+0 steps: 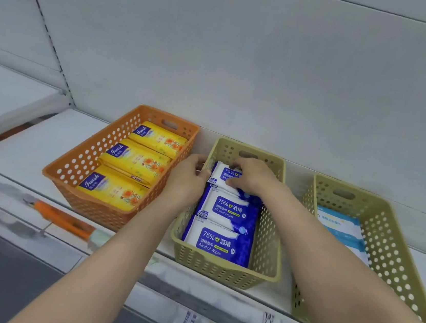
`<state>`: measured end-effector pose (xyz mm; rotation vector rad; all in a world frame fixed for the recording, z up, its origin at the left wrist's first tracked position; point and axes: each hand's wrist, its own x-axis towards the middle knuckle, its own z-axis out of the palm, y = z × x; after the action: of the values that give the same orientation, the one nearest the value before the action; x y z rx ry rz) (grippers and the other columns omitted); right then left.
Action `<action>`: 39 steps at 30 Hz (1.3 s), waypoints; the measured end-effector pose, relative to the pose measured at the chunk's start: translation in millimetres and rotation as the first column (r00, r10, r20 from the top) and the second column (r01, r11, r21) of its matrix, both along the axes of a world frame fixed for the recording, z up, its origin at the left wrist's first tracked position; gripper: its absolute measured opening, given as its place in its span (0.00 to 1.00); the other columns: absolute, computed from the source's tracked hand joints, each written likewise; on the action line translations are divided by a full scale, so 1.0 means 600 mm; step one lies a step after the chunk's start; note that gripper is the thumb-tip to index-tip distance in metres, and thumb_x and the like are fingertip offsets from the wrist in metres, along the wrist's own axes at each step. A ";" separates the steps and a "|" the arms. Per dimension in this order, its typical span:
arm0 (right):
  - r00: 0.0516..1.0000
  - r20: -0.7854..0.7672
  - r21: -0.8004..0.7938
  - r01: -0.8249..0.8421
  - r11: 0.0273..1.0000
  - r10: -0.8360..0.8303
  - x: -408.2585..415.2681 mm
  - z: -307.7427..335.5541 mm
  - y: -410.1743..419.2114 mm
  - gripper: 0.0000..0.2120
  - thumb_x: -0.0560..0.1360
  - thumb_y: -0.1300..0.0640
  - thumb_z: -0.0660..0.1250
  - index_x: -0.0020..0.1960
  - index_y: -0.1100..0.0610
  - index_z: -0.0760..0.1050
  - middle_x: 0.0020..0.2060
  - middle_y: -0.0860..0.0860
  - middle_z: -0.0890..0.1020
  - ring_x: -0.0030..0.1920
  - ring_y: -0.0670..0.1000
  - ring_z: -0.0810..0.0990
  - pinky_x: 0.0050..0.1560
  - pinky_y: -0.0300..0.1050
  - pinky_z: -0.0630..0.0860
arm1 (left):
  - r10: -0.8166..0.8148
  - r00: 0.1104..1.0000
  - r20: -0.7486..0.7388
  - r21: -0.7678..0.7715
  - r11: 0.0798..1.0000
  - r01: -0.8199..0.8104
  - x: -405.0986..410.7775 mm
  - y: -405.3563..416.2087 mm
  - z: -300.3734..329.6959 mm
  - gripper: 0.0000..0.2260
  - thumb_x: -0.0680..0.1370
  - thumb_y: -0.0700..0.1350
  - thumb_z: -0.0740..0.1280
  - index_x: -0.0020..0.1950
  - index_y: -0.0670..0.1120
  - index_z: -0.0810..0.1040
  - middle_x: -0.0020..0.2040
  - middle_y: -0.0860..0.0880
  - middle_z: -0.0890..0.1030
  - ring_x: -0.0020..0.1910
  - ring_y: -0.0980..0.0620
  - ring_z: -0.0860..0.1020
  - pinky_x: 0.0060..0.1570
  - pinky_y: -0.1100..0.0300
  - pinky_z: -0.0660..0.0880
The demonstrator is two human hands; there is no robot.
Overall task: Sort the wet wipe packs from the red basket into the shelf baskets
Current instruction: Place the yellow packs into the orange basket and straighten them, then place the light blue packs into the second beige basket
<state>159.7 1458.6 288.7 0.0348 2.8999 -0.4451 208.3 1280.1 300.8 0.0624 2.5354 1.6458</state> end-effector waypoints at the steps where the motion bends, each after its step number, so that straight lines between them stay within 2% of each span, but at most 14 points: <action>1: 1.000 0.011 0.027 -0.009 1.000 0.009 -0.001 0.004 -0.002 0.25 0.73 0.46 0.72 0.68 0.50 0.74 0.64 0.52 0.78 0.63 0.54 0.76 0.58 0.49 0.75 | -0.007 1.000 0.000 -0.020 1.000 0.007 0.001 0.000 0.002 0.15 0.82 0.46 0.62 0.68 0.49 0.72 0.60 0.52 0.79 0.41 0.65 0.74 0.32 0.72 0.68; 3: 0.999 0.041 0.098 -0.033 0.995 0.029 -0.001 0.018 -0.006 0.26 0.74 0.45 0.71 0.69 0.51 0.73 0.67 0.52 0.77 0.65 0.55 0.75 0.61 0.49 0.74 | -0.035 0.999 0.011 -0.064 0.997 0.035 0.003 -0.002 0.011 0.16 0.81 0.46 0.63 0.69 0.49 0.71 0.62 0.51 0.78 0.44 0.62 0.76 0.35 0.68 0.71; 5: 0.998 0.051 0.151 -0.050 0.987 0.042 -0.003 0.047 -0.015 0.26 0.75 0.45 0.69 0.70 0.53 0.73 0.68 0.53 0.76 0.66 0.55 0.74 0.63 0.48 0.73 | -0.059 0.998 -0.028 -0.117 0.992 0.055 0.004 -0.012 0.027 0.18 0.80 0.46 0.65 0.70 0.46 0.71 0.64 0.50 0.78 0.53 0.55 0.78 0.48 0.61 0.74; 7: 0.998 0.023 0.184 -0.063 0.981 0.060 -0.004 0.092 -0.031 0.24 0.76 0.46 0.68 0.70 0.54 0.73 0.67 0.53 0.77 0.66 0.55 0.74 0.64 0.48 0.72 | -0.068 0.990 -0.119 -0.140 0.989 0.051 0.002 -0.035 0.052 0.20 0.78 0.44 0.67 0.70 0.44 0.71 0.65 0.48 0.77 0.59 0.51 0.77 0.56 0.62 0.70; 11: 0.984 -0.118 0.209 -0.104 0.972 0.131 -0.006 0.198 -0.095 0.23 0.78 0.45 0.67 0.70 0.54 0.73 0.67 0.54 0.76 0.66 0.55 0.73 0.65 0.48 0.70 | -0.062 0.957 -0.285 -0.190 0.982 0.007 -0.004 -0.132 0.115 0.20 0.77 0.44 0.69 0.68 0.45 0.73 0.63 0.47 0.77 0.59 0.51 0.77 0.57 0.60 0.72; 14: 0.944 -0.283 0.179 -0.123 0.976 0.170 0.002 0.259 -0.178 0.21 0.78 0.46 0.67 0.69 0.52 0.73 0.65 0.53 0.77 0.66 0.55 0.74 0.64 0.49 0.70 | -0.010 0.905 -0.425 -0.315 0.939 -0.138 -0.008 -0.242 0.147 0.20 0.77 0.48 0.69 0.68 0.48 0.73 0.64 0.47 0.75 0.62 0.48 0.75 0.60 0.55 0.71; 19: 0.790 -0.551 0.107 -0.250 0.962 0.267 0.039 0.294 -0.380 0.19 0.79 0.48 0.66 0.67 0.51 0.74 0.63 0.52 0.77 0.65 0.54 0.73 0.62 0.47 0.68 | 0.106 0.850 -0.517 -0.384 0.859 -0.340 0.023 -0.467 0.160 0.20 0.78 0.49 0.68 0.69 0.49 0.72 0.66 0.47 0.73 0.65 0.47 0.72 0.62 0.56 0.66; 23: 0.689 -0.657 0.023 -0.386 0.922 0.305 0.069 0.257 -0.573 0.17 0.79 0.49 0.65 0.67 0.50 0.74 0.64 0.49 0.76 0.66 0.51 0.70 0.57 0.39 0.63 | 0.198 0.825 -0.529 -0.408 0.794 -0.451 0.070 -0.658 0.119 0.20 0.78 0.51 0.67 0.69 0.48 0.72 0.64 0.47 0.73 0.63 0.47 0.73 0.60 0.54 0.69; 26: 0.653 -0.662 -0.022 -0.508 0.861 0.368 0.084 0.191 -0.721 0.17 0.79 0.50 0.66 0.67 0.51 0.75 0.65 0.49 0.76 0.67 0.51 0.71 0.60 0.39 0.64 | 0.261 0.803 -0.535 -0.409 0.752 -0.517 0.113 -0.791 0.073 0.19 0.78 0.49 0.67 0.68 0.47 0.73 0.63 0.47 0.75 0.63 0.47 0.73 0.60 0.52 0.70; 28: 0.659 -0.628 -0.075 -0.580 0.811 0.414 0.091 0.136 -0.814 0.18 0.79 0.50 0.66 0.67 0.52 0.75 0.66 0.50 0.76 0.67 0.52 0.72 0.64 0.44 0.67 | 0.287 0.800 -0.527 -0.434 0.719 -0.543 0.141 -0.869 0.039 0.17 0.78 0.49 0.66 0.67 0.47 0.74 0.61 0.47 0.75 0.62 0.47 0.73 0.59 0.53 0.71; 31: 0.675 -0.544 -0.131 -0.655 0.744 0.498 0.098 0.062 -0.944 0.20 0.77 0.49 0.65 0.67 0.54 0.75 0.65 0.52 0.76 0.65 0.54 0.74 0.63 0.49 0.72 | 0.376 0.801 -0.465 -0.448 0.681 -0.580 0.179 -0.971 -0.016 0.16 0.78 0.49 0.66 0.65 0.47 0.75 0.60 0.49 0.76 0.60 0.48 0.74 0.58 0.54 0.71; 35: 0.667 -0.431 -0.156 -0.718 0.678 0.607 0.084 -0.008 -1.092 0.19 0.78 0.48 0.66 0.68 0.52 0.74 0.66 0.50 0.75 0.67 0.52 0.72 0.64 0.50 0.72 | 0.508 0.763 -0.400 -0.447 0.618 -0.647 0.193 -1.092 -0.081 0.15 0.77 0.48 0.68 0.63 0.48 0.77 0.58 0.50 0.77 0.59 0.48 0.75 0.57 0.55 0.70; 39: 0.621 -0.345 -0.148 -0.776 0.613 0.704 0.028 -0.069 -1.235 0.19 0.78 0.49 0.66 0.68 0.53 0.74 0.65 0.51 0.76 0.66 0.53 0.73 0.64 0.48 0.71 | 0.611 0.720 -0.328 -0.447 0.572 -0.688 0.164 -1.210 -0.136 0.15 0.76 0.46 0.70 0.61 0.46 0.78 0.57 0.48 0.78 0.58 0.45 0.75 0.57 0.53 0.71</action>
<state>176.5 717.5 247.1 -1.3330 2.6809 -0.7169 306.9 554.1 219.0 -0.9713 3.2696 0.9582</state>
